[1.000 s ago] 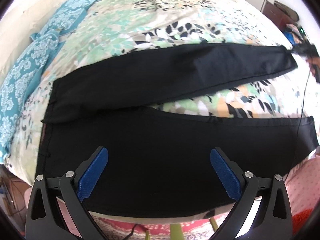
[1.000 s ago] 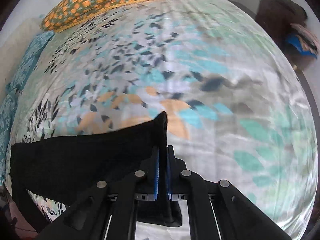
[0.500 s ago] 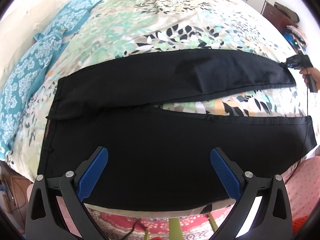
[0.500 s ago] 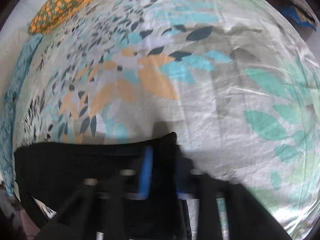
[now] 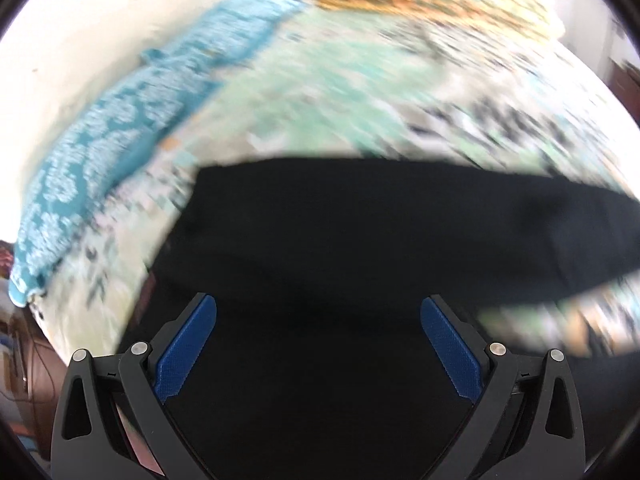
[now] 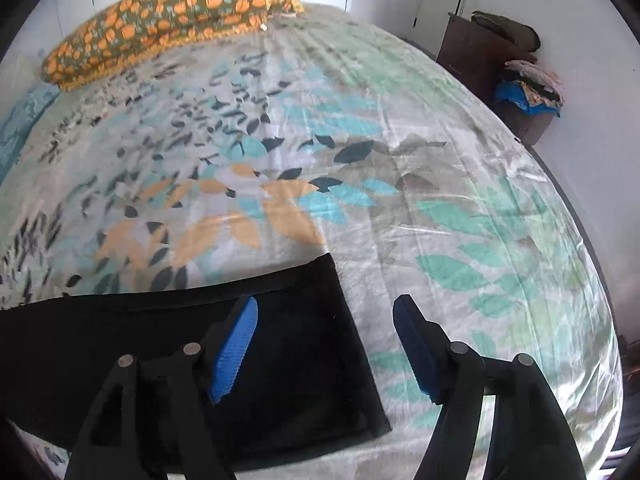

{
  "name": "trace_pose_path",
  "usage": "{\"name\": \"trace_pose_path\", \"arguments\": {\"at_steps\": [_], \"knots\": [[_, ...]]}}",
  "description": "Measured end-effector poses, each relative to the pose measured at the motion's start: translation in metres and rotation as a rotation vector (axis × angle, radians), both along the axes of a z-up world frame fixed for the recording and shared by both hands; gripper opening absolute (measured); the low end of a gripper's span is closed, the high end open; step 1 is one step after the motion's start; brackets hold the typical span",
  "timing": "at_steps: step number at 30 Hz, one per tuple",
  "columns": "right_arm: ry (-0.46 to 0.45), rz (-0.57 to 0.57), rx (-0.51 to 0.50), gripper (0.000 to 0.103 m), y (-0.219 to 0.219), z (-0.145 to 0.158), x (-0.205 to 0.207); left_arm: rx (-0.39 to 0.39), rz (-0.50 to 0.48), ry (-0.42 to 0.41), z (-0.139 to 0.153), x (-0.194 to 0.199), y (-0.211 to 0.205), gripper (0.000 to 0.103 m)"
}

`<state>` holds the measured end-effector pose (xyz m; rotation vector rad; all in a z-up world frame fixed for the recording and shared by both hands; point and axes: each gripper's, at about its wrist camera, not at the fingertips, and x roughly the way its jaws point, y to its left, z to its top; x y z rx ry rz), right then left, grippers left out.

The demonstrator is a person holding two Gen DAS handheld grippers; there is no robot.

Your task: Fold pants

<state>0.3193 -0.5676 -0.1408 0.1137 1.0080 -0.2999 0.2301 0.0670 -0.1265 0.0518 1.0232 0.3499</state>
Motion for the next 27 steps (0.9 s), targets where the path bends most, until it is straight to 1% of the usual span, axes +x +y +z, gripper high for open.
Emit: {"name": "trace_pose_path", "arguments": {"at_steps": [1,2,3,4,5,6,7,8,10,12,13,15,16,17,20,21,23,25,26,27], "knots": [[-0.025,-0.006,0.035,0.071,0.008,0.008,-0.017,0.027,0.027,-0.004,-0.009,0.011,0.012,0.102],[-0.049,-0.015,0.064,0.071,0.016,0.016,-0.035,0.06,0.072,0.017,-0.026,0.024,0.027,0.102],[-0.074,-0.029,0.087,0.072,0.025,0.024,-0.057,0.072,0.096,0.049,-0.039,0.031,0.037,0.102],[-0.098,-0.052,0.112,0.078,0.038,0.031,-0.08,0.076,0.122,0.09,-0.056,0.036,0.047,0.103],[-0.112,-0.074,0.134,0.084,0.048,0.036,-0.105,0.059,0.137,0.123,-0.072,0.038,0.058,0.103],[-0.12,-0.097,0.151,0.091,0.058,0.04,-0.128,0.021,0.137,0.124,-0.079,0.035,0.066,0.103],[-0.123,-0.124,0.171,0.092,0.069,0.042,-0.153,-0.013,0.147,0.104,-0.077,0.029,0.072,0.103],[-0.116,-0.148,0.193,0.092,0.081,0.042,-0.176,-0.029,0.165,0.086,-0.068,0.02,0.074,0.103],[-0.096,-0.199,0.229,0.092,0.104,0.036,-0.217,-0.062,0.15,0.053,-0.048,0.004,0.07,0.102],[-0.08,-0.249,0.27,0.092,0.127,0.025,-0.251,-0.106,0.074,0.021,-0.027,-0.019,0.053,0.102],[-0.07,-0.262,0.303,0.092,0.137,0.019,-0.261,-0.124,0.029,0.016,-0.02,-0.034,0.043,0.102],[-0.062,-0.253,0.375,0.092,0.166,0.007,-0.275,-0.153,-0.043,0.024,-0.015,-0.054,0.026,0.102],[-0.047,-0.213,0.393,0.092,0.185,0.002,-0.274,-0.164,-0.072,0.032,-0.016,-0.066,0.017,0.102],[-0.027,-0.15,0.386,0.092,0.207,-0.001,-0.271,-0.175,-0.1,0.042,-0.018,-0.078,0.008,0.102],[0.005,0.037,0.338,0.092,0.265,-0.004,-0.261,-0.196,-0.162,0.097,-0.039,-0.106,-0.019,0.102],[0.018,0.115,0.306,0.092,0.287,-0.005,-0.256,-0.198,-0.189,0.131,-0.048,-0.112,-0.029,0.102],[0.03,0.233,0.224,0.092,0.322,-0.01,-0.251,-0.181,-0.244,0.149,-0.056,-0.119,-0.044,0.102],[0.044,0.341,0.125,0.092,0.352,-0.019,-0.248,-0.122,-0.29,0.144,-0.061,-0.122,-0.056,0.102],[0.054,0.372,0.087,0.092,0.361,-0.023,-0.247,-0.107,-0.302,0.148,-0.064,-0.121,-0.059,0.102],[0.064,0.404,0.063,0.092,0.369,-0.029,-0.247,-0.109,-0.305,0.16,-0.069,-0.119,-0.057,0.102]]}}
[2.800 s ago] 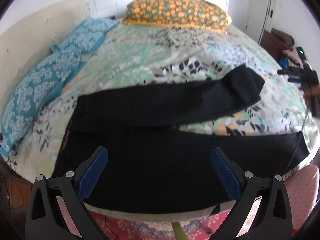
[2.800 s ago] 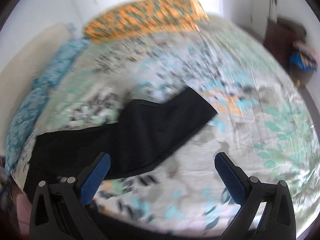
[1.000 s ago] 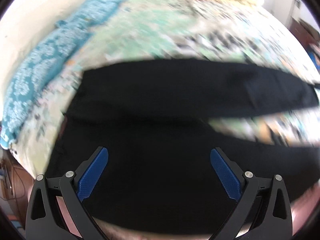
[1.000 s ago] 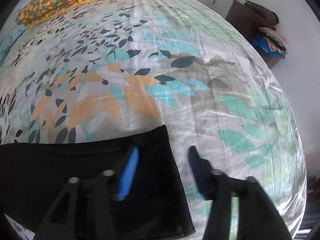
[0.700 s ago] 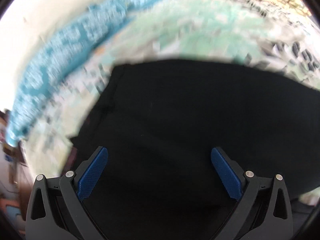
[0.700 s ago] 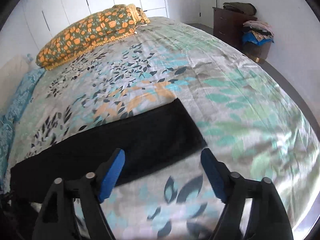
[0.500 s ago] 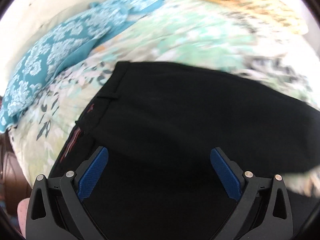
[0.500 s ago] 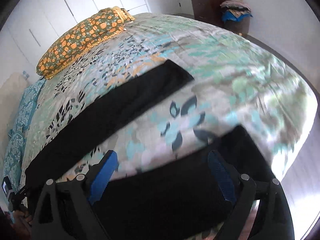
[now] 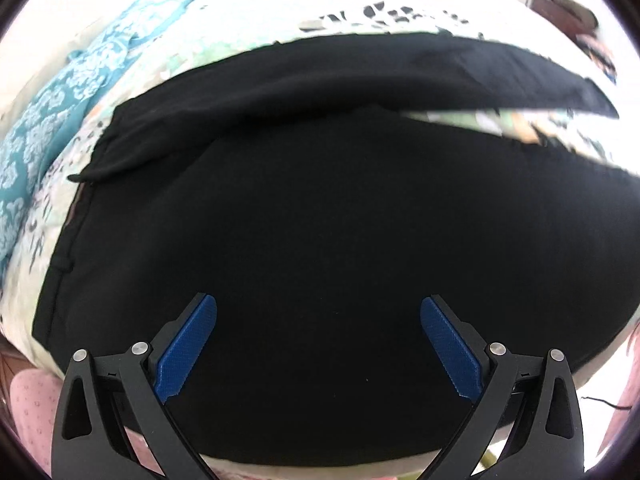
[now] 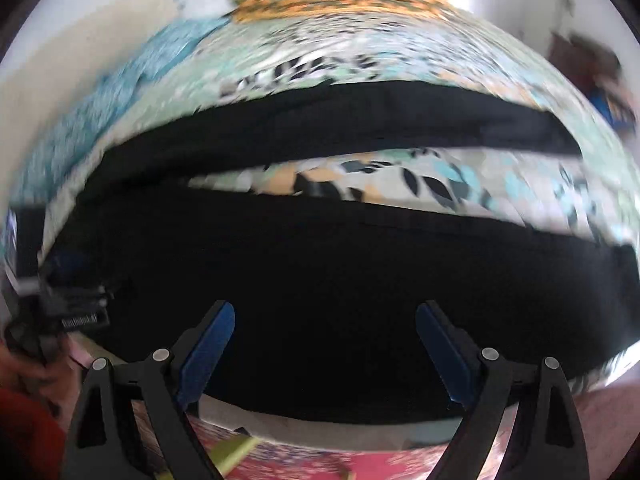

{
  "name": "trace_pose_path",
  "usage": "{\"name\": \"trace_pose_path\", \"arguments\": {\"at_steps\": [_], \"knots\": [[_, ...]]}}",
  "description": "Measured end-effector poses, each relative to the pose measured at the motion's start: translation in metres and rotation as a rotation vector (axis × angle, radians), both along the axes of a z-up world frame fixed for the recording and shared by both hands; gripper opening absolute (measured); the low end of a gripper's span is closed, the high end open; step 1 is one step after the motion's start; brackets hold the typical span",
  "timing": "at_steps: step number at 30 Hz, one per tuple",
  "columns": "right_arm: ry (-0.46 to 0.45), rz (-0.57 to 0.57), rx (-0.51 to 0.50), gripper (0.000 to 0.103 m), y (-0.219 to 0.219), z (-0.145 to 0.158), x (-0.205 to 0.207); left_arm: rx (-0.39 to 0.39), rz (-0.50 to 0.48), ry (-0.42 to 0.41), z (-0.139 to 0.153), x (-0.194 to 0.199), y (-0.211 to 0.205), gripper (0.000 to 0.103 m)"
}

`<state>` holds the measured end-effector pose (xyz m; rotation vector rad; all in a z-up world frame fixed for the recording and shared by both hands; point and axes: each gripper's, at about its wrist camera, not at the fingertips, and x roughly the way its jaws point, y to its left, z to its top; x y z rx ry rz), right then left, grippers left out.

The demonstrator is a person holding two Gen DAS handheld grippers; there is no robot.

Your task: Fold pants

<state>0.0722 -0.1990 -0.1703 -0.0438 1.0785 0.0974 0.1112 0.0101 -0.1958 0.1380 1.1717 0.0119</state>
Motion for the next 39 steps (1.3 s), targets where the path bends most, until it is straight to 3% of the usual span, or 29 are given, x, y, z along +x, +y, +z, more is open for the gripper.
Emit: {"name": "trace_pose_path", "arguments": {"at_steps": [4,11,14,20,24,27,29,32,35,37,39], "knots": [[0.04,0.047,-0.061,0.092,0.008,-0.02,-0.002,-0.071,0.031,0.002,-0.005,0.003,0.01,0.103],[0.1,-0.024,-0.064,0.093,-0.015,-0.037,-0.004,-0.077,0.022,-0.014,-0.009,-0.001,0.011,0.103],[0.107,-0.039,-0.06,0.102,-0.02,-0.042,-0.007,-0.08,0.012,-0.022,-0.01,-0.002,0.011,0.103],[0.086,-0.04,-0.055,0.103,-0.024,-0.049,-0.01,-0.087,0.0,-0.026,-0.01,-0.002,0.01,0.103],[0.138,-0.006,-0.047,0.103,-0.035,-0.041,-0.004,-0.087,-0.009,-0.03,-0.01,-0.003,0.011,0.103],[0.13,-0.127,-0.072,0.103,-0.075,-0.033,-0.009,-0.086,-0.012,-0.033,-0.011,-0.002,0.013,0.103],[0.144,-0.27,-0.023,0.103,-0.13,-0.034,-0.015,-0.08,-0.01,-0.033,-0.012,-0.001,0.013,0.103],[0.139,-0.598,0.109,0.103,-0.235,-0.034,-0.031,-0.074,-0.002,-0.023,-0.011,0.0,0.012,0.103],[0.118,-0.895,0.179,0.103,-0.33,-0.042,-0.058,-0.075,0.008,-0.017,-0.011,0.0,0.011,0.103],[0.102,-1.054,0.268,0.103,-0.364,-0.04,-0.076,-0.072,0.011,-0.019,-0.011,-0.001,0.01,0.103],[-0.016,-1.08,0.35,0.103,-0.367,-0.021,-0.089,-0.068,0.014,-0.005,-0.008,0.001,0.01,0.103]]}}
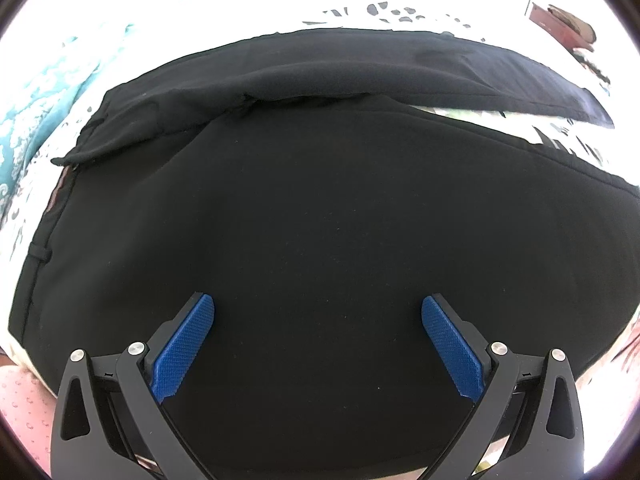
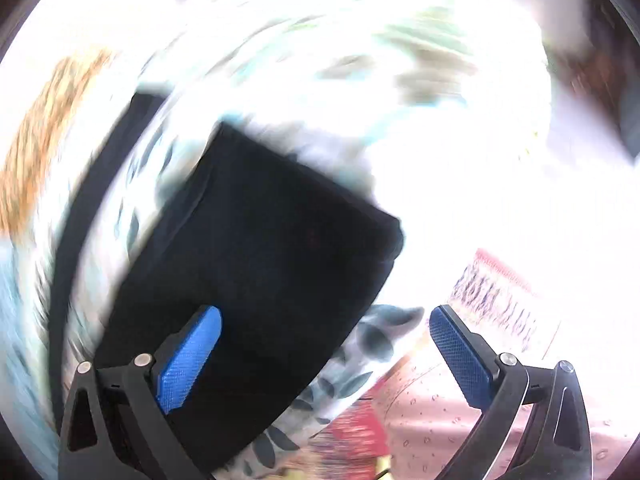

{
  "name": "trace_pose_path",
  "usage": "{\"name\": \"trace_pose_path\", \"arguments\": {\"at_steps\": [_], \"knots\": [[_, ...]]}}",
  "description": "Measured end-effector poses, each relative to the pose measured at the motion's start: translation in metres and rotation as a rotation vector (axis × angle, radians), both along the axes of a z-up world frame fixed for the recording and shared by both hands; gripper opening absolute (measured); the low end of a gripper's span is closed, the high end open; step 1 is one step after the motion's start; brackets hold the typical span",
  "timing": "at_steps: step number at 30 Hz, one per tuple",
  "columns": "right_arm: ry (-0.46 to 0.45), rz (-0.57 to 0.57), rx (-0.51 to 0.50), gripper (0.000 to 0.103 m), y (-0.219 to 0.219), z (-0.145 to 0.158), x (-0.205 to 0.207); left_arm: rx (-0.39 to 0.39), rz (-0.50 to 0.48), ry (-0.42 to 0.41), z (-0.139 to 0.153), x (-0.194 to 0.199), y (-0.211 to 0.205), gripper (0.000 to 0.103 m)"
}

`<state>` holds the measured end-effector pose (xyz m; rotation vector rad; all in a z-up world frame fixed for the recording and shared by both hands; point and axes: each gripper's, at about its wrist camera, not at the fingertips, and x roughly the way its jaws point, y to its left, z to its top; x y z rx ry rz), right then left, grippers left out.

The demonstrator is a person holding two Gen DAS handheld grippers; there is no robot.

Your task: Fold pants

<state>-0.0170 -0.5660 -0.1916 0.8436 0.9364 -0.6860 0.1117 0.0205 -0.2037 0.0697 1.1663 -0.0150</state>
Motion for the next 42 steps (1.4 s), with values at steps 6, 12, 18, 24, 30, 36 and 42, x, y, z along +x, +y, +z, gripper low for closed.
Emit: {"name": "trace_pose_path", "arguments": {"at_steps": [6,12,18,24,30,36,42], "knots": [[-0.227,0.268,-0.174,0.103,0.041,0.082,0.044,0.002,0.1,-0.113,0.039,0.015,0.026,0.103],[-0.296,0.539,-0.023,0.103,0.048,0.111,0.174,-0.023,0.242,-0.079,0.028,0.057,0.06,0.103],[-0.124,0.491,-0.079,0.103,-0.024,0.087,0.283,0.0,0.241,-0.115,-0.014,0.061,0.067,0.103],[0.014,0.55,-0.056,0.074,-0.063,0.056,0.347,0.002,0.237,-0.194,-0.02,0.055,0.067,0.103],[0.138,0.581,-0.083,0.071,-0.06,0.008,0.391,-0.002,0.236,-0.209,-0.022,0.058,0.07,0.103],[0.069,0.639,-0.148,0.009,-0.045,0.004,0.388,0.018,0.237,-0.218,-0.022,0.058,0.065,0.103],[-0.2,0.865,-0.208,0.006,0.032,0.083,0.304,0.02,0.239,-0.222,-0.022,0.058,0.065,0.103]]}}
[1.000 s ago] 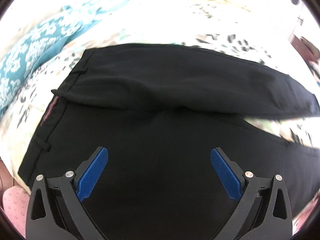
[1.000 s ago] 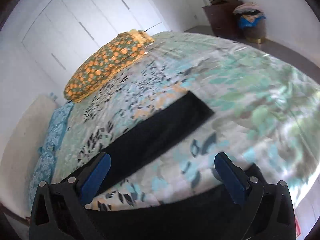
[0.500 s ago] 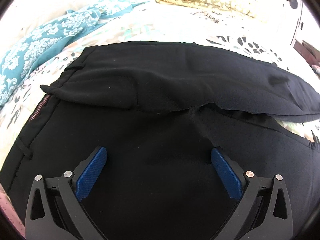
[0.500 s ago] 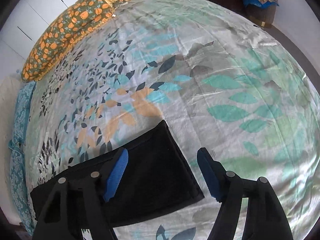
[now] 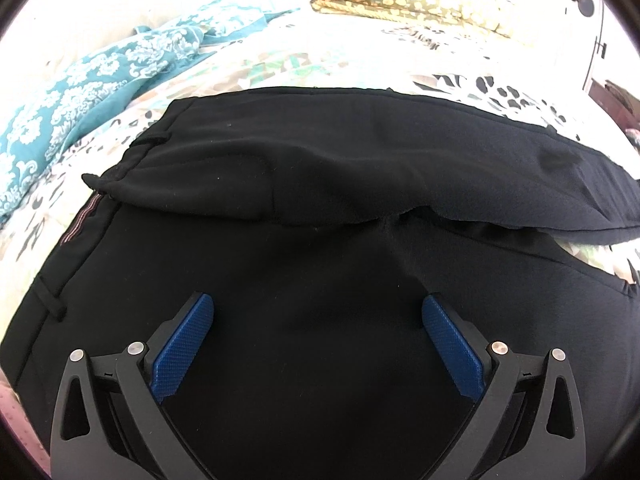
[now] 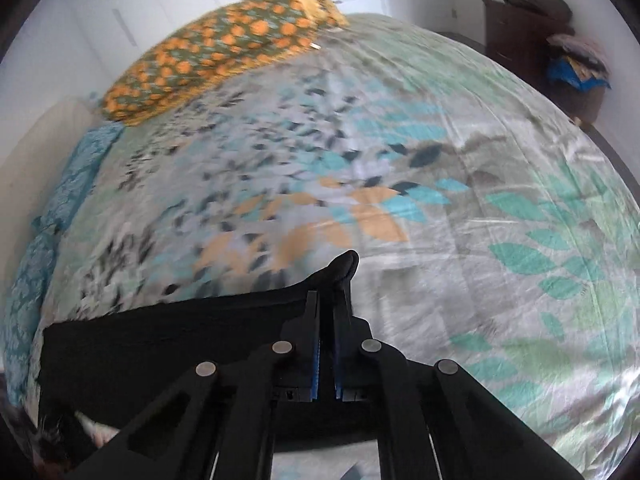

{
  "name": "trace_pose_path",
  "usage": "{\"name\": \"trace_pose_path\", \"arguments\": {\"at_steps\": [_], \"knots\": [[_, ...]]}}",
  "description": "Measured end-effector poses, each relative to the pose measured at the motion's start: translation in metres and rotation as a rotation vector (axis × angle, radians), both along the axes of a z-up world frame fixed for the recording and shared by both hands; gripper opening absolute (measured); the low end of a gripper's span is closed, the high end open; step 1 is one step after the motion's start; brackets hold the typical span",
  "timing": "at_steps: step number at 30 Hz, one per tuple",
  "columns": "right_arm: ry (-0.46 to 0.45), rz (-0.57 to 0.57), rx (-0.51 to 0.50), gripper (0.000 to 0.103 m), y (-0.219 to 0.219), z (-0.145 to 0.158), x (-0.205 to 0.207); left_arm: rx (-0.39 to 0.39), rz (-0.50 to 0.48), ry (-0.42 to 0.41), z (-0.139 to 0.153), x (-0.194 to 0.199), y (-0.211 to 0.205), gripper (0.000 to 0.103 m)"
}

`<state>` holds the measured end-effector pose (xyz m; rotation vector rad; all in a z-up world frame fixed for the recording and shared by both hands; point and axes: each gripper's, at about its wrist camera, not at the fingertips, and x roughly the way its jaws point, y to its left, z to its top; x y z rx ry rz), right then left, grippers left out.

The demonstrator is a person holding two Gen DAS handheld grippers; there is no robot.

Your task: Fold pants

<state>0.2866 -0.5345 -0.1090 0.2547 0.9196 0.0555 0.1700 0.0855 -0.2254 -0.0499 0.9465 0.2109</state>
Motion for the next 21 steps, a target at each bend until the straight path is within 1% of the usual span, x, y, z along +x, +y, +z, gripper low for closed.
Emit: {"name": "trace_pose_path", "arguments": {"at_steps": [2,3,5,6,7,9,11,13,15,16,17,18,19,21], "knots": [[-0.039,0.12,-0.006,0.006,0.042,0.025,-0.05,0.004,0.001,0.0,0.0,0.0,0.0,0.103],[-0.045,0.185,-0.022,0.006,0.065,0.034,-0.08,0.008,0.002,0.0,0.0,0.0,-0.001,0.103],[-0.014,0.275,-0.056,0.006,0.098,0.038,-0.132,0.014,0.005,0.001,0.001,0.0,-0.002,0.103],[0.013,0.307,-0.072,0.006,0.107,0.035,-0.163,0.016,0.006,0.001,0.001,0.0,-0.002,0.103],[0.04,0.315,-0.093,0.005,0.11,0.031,-0.186,0.018,0.008,0.001,0.001,0.0,-0.002,0.103],[0.109,0.278,-0.156,0.005,0.101,0.014,-0.228,0.021,0.009,-0.001,0.002,0.0,-0.002,0.103],[0.178,0.152,-0.211,0.005,0.069,-0.007,-0.255,0.024,0.011,-0.002,0.002,-0.001,-0.002,0.103],[0.235,0.054,-0.3,0.005,0.041,-0.028,-0.263,0.025,0.012,0.0,0.002,0.0,-0.003,0.103],[0.341,-0.035,-0.318,0.006,0.023,-0.047,-0.259,0.013,0.013,0.007,0.003,0.0,-0.001,0.103],[0.385,-0.072,-0.321,0.017,0.016,-0.051,-0.254,0.004,0.012,0.012,0.003,0.001,0.0,0.103],[0.389,-0.085,-0.339,0.021,0.015,-0.049,-0.25,-0.009,0.012,0.019,0.004,0.001,0.002,0.103],[0.367,-0.086,-0.358,0.03,0.016,-0.043,-0.249,-0.021,0.012,0.032,0.005,0.001,0.004,0.103],[0.333,-0.099,-0.383,0.042,0.017,-0.035,-0.25,-0.027,0.013,0.047,0.007,0.001,0.005,0.103],[0.257,-0.147,-0.404,0.056,0.018,-0.013,-0.256,-0.032,0.018,0.081,0.012,-0.004,0.006,0.103]]}}
